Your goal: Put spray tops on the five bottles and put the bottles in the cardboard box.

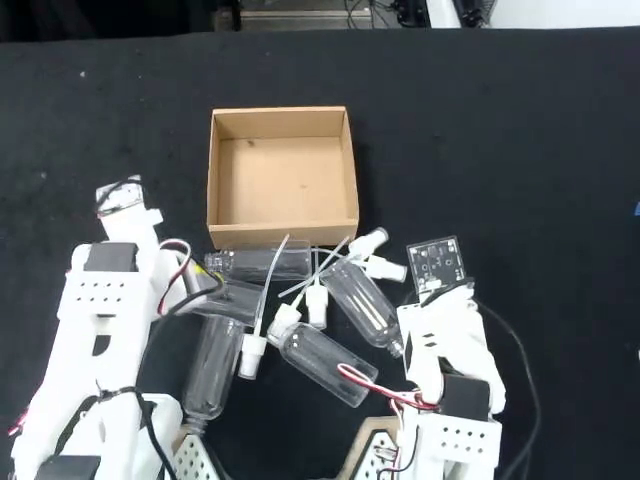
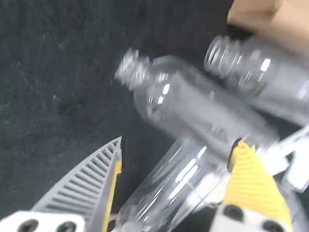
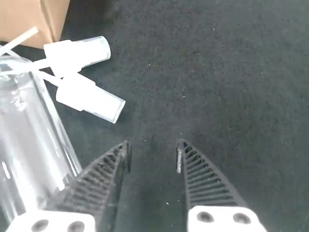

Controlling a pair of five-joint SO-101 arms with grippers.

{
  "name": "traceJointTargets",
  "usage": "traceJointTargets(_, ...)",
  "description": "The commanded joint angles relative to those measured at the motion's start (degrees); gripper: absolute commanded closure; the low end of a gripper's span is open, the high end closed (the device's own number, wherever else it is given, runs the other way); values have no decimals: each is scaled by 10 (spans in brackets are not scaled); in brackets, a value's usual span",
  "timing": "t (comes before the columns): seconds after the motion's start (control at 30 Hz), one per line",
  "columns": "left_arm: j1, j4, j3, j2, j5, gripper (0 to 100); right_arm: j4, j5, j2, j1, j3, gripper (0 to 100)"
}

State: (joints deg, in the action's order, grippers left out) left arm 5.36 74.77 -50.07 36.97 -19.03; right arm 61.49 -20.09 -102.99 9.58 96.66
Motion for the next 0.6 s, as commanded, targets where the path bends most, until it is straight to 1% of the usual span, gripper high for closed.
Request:
traceJointTargets(0.0,-8,-66,-27,-4,-52,666,4,4,-54,-8,-2,858)
traceJointTargets(0.1,-7,-128,-82,1,-57,670,4,4,-54,-8,-2,858)
traceJointTargets(0.2,-7,-181,-114,1,-57,704,4,5,-54,-8,-2,858)
traceJointTargets(0.27,-7,-202,-123,1,-57,726,4,6,-54,-8,-2,858)
traceJointTargets(0.33,0,-207,-124,1,-58,734,4,6,-54,-8,-2,858)
traceJointTargets(0.4,22,-207,-124,1,-59,733,4,6,-54,-8,-2,858)
traceJointTargets(0.57,122,-206,-119,1,-55,733,4,7,-54,-8,-2,858)
